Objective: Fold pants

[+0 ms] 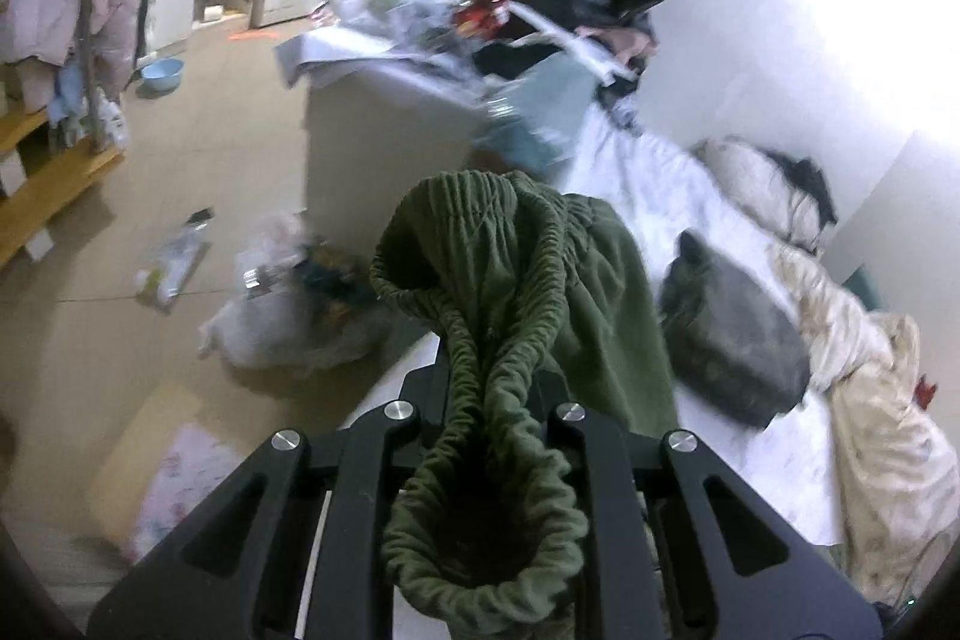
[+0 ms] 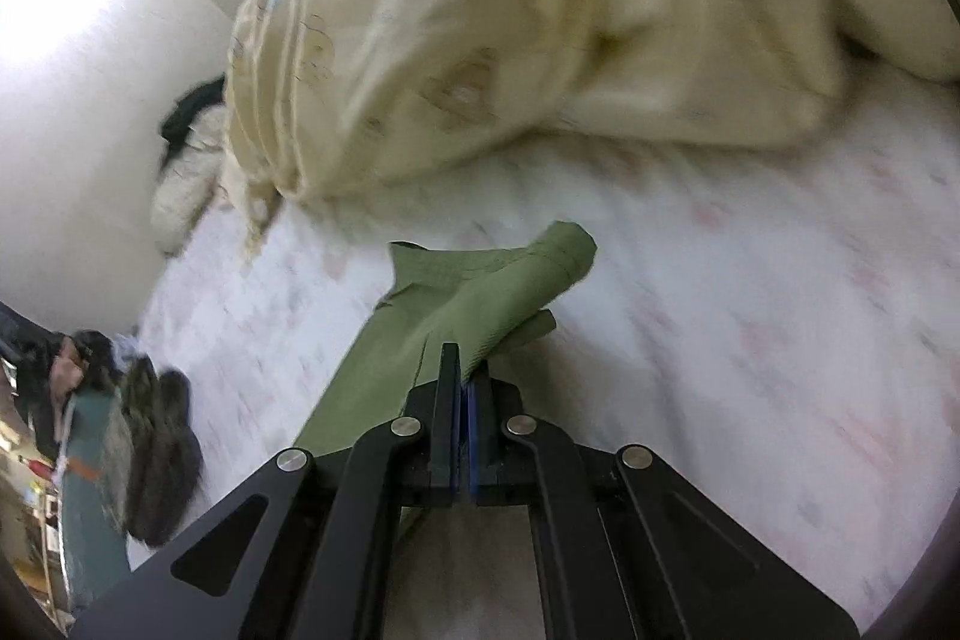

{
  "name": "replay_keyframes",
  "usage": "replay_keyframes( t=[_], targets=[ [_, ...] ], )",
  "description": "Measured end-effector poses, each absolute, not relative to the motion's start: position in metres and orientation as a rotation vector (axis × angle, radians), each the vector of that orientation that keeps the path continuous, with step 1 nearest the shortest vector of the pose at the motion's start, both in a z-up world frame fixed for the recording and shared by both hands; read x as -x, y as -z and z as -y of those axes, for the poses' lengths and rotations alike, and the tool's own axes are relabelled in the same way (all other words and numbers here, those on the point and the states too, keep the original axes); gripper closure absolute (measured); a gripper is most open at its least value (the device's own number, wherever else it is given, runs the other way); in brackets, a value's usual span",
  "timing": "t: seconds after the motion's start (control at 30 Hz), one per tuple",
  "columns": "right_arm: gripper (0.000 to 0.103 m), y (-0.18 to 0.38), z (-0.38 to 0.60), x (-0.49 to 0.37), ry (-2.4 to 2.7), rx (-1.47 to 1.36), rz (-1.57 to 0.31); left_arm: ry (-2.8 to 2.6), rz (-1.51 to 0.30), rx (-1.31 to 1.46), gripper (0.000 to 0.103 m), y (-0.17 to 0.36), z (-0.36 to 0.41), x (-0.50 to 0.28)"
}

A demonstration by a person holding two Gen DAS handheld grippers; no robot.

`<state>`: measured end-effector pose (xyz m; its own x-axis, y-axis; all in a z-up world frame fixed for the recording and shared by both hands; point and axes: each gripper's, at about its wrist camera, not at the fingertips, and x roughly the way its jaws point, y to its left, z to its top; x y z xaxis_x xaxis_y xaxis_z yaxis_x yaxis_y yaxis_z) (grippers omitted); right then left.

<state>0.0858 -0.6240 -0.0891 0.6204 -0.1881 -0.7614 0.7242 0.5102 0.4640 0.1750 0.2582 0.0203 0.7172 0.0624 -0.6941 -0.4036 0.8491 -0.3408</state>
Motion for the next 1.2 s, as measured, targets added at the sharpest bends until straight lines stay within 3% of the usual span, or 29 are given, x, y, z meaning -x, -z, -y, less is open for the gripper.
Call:
replay_keyframes(
  t=[0.17,0.3,0.4,0.47,0.57,0.6,0.73,0.97,1.03,1.1,1.2],
  targets=[
    [0.103,0.076,0.583,-0.011,0.779,-0.956,-0.734,-0.337,-0.899,0.464,0.091,0.008,-0.286,-0.137],
    [0.1,0.11,0.57,-0.006,0.853,-0.894,-0.899,-0.326,-1.018,0.378,0.091,0.037,-0.283,-0.136],
    [0.083,0.142,0.572,0.007,0.976,-0.903,-1.02,-0.327,-1.092,0.283,0.09,0.059,-0.278,-0.137],
    [0.081,0.148,0.583,0.017,1.04,-0.937,-1.035,-0.336,-1.123,0.296,0.09,0.066,-0.281,-0.135],
    [0.055,0.129,0.585,0.024,1.233,-0.768,-1.043,-0.35,-1.162,0.34,0.089,0.071,-0.288,-0.132],
    [0.054,0.122,0.583,0.027,1.24,-0.761,-1.011,-0.352,-1.166,0.357,0.089,0.07,-0.289,-0.13],
    [0.052,0.086,0.558,0.007,0.855,-0.808,-0.785,-0.337,-1.152,0.376,0.089,0.065,-0.291,-0.121],
    [0.053,0.079,0.343,-0.09,-0.09,-0.63,-0.984,-0.309,-1.101,0.232,0.089,0.048,-0.265,-0.116],
    [0.056,0.09,0.276,-0.101,-0.262,-0.639,-1.043,-0.292,-1.08,0.211,0.089,0.041,-0.257,-0.112],
    [0.069,0.104,0.21,-0.11,-0.407,-0.655,-1.1,-0.275,-1.062,0.169,0.089,0.037,-0.245,-0.107],
    [0.078,0.125,0.127,-0.121,-0.565,-0.626,-1.171,-0.241,-1.056,0.109,0.089,0.036,-0.231,-0.103]
  ],
)
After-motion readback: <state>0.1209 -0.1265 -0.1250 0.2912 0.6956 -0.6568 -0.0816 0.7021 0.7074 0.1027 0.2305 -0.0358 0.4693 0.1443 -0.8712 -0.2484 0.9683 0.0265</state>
